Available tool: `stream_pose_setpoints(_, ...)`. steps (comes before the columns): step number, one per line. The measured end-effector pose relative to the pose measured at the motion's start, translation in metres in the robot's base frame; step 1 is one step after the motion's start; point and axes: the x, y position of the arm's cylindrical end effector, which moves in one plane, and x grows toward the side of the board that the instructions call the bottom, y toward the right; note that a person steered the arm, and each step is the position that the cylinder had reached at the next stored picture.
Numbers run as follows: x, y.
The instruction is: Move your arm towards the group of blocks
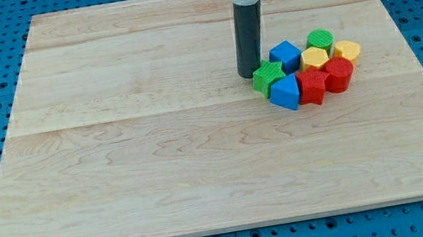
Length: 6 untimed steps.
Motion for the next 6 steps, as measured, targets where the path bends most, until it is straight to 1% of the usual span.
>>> stream_pose_setpoints(3, 0.001, 0.002)
stream_pose_setpoints(5, 0.017, 0.015)
stream_pose_setpoints(6, 0.019, -0.012)
